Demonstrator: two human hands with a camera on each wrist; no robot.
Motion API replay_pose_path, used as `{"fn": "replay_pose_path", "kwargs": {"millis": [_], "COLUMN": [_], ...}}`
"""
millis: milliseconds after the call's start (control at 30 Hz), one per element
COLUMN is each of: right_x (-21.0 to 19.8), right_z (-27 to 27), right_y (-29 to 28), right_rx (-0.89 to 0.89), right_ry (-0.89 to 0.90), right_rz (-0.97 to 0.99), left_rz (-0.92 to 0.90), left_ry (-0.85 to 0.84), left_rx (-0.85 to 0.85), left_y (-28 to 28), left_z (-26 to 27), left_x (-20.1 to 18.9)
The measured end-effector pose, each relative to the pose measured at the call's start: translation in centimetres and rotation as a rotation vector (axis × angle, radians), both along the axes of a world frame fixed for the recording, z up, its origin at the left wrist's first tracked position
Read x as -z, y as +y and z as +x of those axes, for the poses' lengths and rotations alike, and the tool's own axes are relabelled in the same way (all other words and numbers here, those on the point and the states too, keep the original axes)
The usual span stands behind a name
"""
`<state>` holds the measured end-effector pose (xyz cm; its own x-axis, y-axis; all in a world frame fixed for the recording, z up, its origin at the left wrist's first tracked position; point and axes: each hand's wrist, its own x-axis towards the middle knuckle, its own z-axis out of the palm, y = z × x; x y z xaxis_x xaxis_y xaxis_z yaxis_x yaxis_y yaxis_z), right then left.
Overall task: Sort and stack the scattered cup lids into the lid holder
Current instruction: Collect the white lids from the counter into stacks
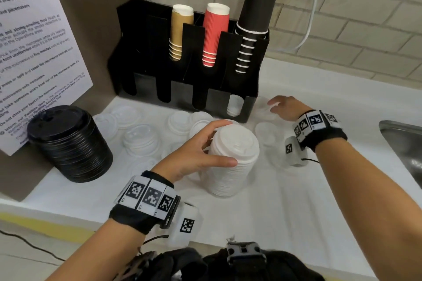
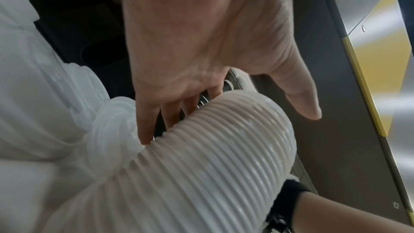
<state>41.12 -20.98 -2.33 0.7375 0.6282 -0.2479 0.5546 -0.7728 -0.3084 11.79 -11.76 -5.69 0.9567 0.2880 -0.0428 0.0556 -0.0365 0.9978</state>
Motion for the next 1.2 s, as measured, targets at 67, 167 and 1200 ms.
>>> {"fn": "replay_pose_path", "kwargs": {"millis": [67,167,1200], "right_x": [1.7,3.3,1.8], "right_z": [1.9,3.0,2.3], "right_y": [0.6,1.3,-0.1], "right_rx": [0.032,0.060,-0.009], "right_ry": [-0.101,-0.139,-0.218], "right_rz": [-0.227,-0.259,-0.378], "left_rz": [-0.001,-0.010,-0.003], "left_ry": [0.001,0.002,0.024], "left_rx": [0.005,0.003,-0.014], "left_y": [0.1,0.2,0.5], "left_z": [0.0,0.2,1.1], "left_x": [-0.1,-0.2,0.0]}}
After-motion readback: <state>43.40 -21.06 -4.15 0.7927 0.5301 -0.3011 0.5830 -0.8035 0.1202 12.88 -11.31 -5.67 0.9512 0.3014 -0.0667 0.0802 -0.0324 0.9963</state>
